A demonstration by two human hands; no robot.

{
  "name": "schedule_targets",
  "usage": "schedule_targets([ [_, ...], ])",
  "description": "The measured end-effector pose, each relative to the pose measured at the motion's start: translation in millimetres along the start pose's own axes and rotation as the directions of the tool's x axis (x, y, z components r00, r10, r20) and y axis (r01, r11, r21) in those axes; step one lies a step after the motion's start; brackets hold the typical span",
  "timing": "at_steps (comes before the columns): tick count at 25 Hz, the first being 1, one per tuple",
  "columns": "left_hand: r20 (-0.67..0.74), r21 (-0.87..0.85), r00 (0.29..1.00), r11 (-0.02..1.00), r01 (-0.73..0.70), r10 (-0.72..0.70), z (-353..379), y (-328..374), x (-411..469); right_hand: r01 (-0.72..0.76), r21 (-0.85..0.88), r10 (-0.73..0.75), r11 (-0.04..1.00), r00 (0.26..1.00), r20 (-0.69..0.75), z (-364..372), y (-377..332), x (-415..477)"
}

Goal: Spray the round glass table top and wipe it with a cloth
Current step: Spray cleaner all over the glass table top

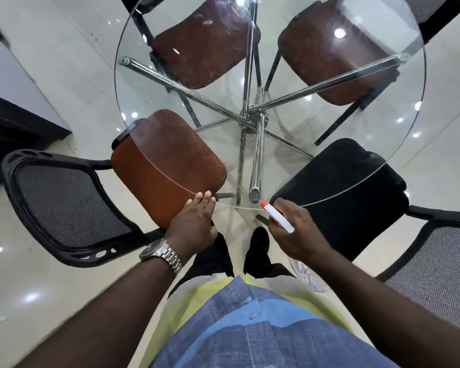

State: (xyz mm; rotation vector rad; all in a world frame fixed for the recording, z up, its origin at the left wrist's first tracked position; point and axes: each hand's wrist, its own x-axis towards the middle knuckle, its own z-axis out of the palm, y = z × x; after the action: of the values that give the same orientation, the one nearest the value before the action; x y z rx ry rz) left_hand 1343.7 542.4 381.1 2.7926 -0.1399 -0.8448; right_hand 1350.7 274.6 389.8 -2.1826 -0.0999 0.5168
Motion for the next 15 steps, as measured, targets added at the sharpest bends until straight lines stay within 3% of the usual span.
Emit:
schedule_targets([
  [5,-0.144,-0.014,0.989,0.999,-0.033,0.031,10,8,-7,-0.032,0.028,0.032,0.999,0.999,0.004,-14,14,-9],
  [12,-0.145,0.074,0.973,0.983,-0.17,0.18,16,37,-4,-0.266,0.145,0.294,0.953,0.927,-0.233,-48,40,-27],
  [15,-0.128,0.08,0.964,0.971,-0.224,0.232,7,50,4,-0.308,0.164,0.341,0.937,0.906,-0.25,-60,48,-32],
])
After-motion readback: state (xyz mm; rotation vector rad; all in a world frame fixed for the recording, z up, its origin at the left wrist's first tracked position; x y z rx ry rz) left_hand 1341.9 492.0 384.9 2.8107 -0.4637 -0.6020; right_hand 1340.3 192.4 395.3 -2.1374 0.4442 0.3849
